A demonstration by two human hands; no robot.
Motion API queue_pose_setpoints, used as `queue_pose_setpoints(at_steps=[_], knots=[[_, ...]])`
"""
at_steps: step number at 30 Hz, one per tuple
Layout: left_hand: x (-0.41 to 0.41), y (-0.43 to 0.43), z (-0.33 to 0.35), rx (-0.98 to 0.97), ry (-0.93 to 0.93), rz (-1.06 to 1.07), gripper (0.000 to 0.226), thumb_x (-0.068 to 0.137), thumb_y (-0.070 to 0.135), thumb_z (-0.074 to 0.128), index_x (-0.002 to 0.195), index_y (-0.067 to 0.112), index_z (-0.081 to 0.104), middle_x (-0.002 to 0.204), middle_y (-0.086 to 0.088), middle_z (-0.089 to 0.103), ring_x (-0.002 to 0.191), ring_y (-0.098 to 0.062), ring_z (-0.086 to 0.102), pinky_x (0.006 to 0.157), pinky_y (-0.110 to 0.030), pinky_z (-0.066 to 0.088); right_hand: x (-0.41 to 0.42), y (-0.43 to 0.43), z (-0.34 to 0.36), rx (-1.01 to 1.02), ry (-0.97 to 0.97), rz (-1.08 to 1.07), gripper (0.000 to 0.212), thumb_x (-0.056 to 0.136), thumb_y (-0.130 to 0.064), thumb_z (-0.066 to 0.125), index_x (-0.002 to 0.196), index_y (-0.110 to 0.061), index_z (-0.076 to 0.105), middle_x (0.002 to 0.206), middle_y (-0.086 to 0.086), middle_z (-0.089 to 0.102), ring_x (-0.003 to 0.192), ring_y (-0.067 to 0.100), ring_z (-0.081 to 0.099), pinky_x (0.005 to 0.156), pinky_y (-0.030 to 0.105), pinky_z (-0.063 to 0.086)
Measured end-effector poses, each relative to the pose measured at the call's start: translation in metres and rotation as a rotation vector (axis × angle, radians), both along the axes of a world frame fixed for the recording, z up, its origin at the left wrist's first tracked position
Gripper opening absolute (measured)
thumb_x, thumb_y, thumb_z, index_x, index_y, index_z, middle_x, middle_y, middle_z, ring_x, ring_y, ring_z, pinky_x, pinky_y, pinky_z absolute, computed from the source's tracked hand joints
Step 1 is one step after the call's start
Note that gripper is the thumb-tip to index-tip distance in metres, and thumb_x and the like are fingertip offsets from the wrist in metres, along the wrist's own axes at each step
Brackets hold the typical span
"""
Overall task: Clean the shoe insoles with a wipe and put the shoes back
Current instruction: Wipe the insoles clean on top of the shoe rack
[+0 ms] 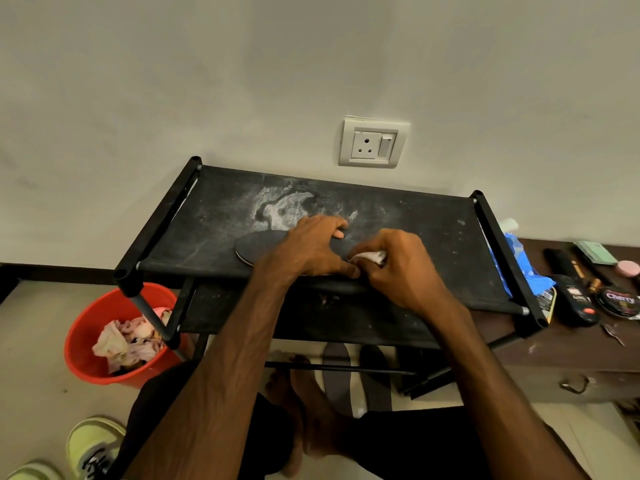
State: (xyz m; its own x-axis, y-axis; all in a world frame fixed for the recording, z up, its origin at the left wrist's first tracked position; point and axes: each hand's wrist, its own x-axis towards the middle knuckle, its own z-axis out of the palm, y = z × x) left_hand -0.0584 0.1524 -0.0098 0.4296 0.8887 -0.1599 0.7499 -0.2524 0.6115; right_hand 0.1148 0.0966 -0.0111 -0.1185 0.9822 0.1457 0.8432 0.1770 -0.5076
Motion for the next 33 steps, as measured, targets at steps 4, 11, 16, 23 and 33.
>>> queue_pose_setpoints(at_steps=[4, 11, 16, 23, 33], knots=[[0.000, 0.000, 0.000, -0.013, -0.014, 0.004, 0.088, 0.070, 0.049, 0.088, 0.145, 0.022, 0.049, 0.136, 0.008, 0.057, 0.124, -0.020, 0.050, 0.108, -0.046, 0.043, 0.028, 0.004, 0.002, -0.016, -0.034, -0.213, 0.014, 0.087, -0.029, 0.074, 0.096, -0.037, 0.082, 0.091, -0.005, 0.077, 0.084, 0.019, 0.069, 0.076, 0.036, 0.057], [-0.002, 0.002, -0.001, -0.025, -0.015, 0.001, 0.092, 0.069, 0.048, 0.088, 0.147, 0.023, 0.047, 0.137, 0.008, 0.057, 0.125, -0.019, 0.049, 0.107, -0.045, 0.044, 0.032, -0.011, -0.001, 0.015, 0.006, -0.216, 0.012, 0.086, -0.023, 0.076, 0.094, -0.028, 0.083, 0.095, -0.003, 0.078, 0.088, 0.018, 0.072, 0.082, 0.039, 0.059], [-0.001, 0.002, 0.000, -0.024, -0.018, -0.006, 0.090, 0.070, 0.048, 0.088, 0.146, 0.023, 0.048, 0.138, 0.008, 0.056, 0.127, -0.020, 0.048, 0.108, -0.046, 0.044, 0.041, -0.023, 0.000, -0.012, 0.068, -0.150, 0.012, 0.085, -0.022, 0.079, 0.092, -0.031, 0.083, 0.088, -0.011, 0.078, 0.081, 0.009, 0.071, 0.078, 0.041, 0.061], [-0.002, 0.002, 0.002, -0.028, -0.014, -0.011, 0.088, 0.071, 0.047, 0.088, 0.146, 0.023, 0.049, 0.139, 0.007, 0.056, 0.128, -0.020, 0.048, 0.108, -0.045, 0.043, 0.054, -0.033, 0.003, -0.001, 0.058, -0.140, 0.013, 0.084, -0.018, 0.081, 0.092, -0.028, 0.084, 0.087, -0.011, 0.077, 0.079, 0.005, 0.070, 0.078, 0.034, 0.060], [-0.002, 0.001, 0.003, 0.003, -0.035, -0.056, 0.069, 0.073, 0.044, 0.087, 0.135, 0.025, 0.062, 0.136, 0.004, 0.060, 0.126, -0.014, 0.053, 0.111, -0.043, 0.042, 0.071, 0.004, -0.005, 0.062, 0.109, -0.293, 0.008, 0.086, -0.024, 0.077, 0.086, -0.030, 0.083, 0.083, -0.007, 0.079, 0.075, 0.005, 0.071, 0.075, 0.035, 0.062]])
